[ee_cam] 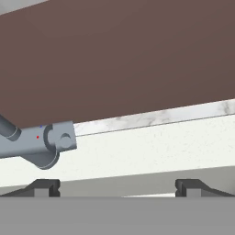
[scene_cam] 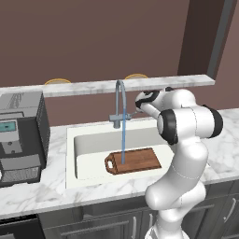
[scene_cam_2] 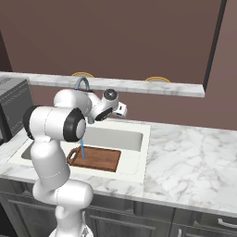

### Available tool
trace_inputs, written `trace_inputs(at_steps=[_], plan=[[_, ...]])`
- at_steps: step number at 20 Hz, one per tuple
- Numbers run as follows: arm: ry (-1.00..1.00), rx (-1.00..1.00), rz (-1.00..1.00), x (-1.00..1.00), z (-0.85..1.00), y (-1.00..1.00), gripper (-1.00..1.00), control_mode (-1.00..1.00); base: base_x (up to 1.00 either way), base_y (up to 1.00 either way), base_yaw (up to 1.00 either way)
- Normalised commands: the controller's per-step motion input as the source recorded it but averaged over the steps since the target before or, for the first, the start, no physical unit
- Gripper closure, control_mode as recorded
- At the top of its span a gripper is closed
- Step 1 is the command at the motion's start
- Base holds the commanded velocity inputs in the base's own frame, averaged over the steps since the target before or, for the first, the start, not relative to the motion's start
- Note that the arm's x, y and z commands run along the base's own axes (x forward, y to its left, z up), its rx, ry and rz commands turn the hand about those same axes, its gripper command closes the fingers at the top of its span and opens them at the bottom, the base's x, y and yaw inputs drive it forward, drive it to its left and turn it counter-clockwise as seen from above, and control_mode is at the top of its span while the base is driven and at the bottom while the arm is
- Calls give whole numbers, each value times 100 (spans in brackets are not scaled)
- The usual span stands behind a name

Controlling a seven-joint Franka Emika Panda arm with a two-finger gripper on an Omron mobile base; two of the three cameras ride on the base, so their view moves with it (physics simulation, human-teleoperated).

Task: Turn on the sink faucet with hot water and rinse the cutting board for ten seconds, then turn off the faucet. Push the cutting board to reach the water if necessary.

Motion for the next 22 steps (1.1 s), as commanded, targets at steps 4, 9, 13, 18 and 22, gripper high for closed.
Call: trace_inputs(at_steps=[4,9,13,18,22], plan=[[0,0,0,0,0,0,-100,-100,0,0,0],[0,0,0,0,0,0,-100,-100,0,0,0],[0,0,0,0,0,0,-100,-100,0,0,0],[0,0,0,0,0,0,-100,-100,0,0,0],[0,0,0,0,0,0,-100,-100,0,0,0]])
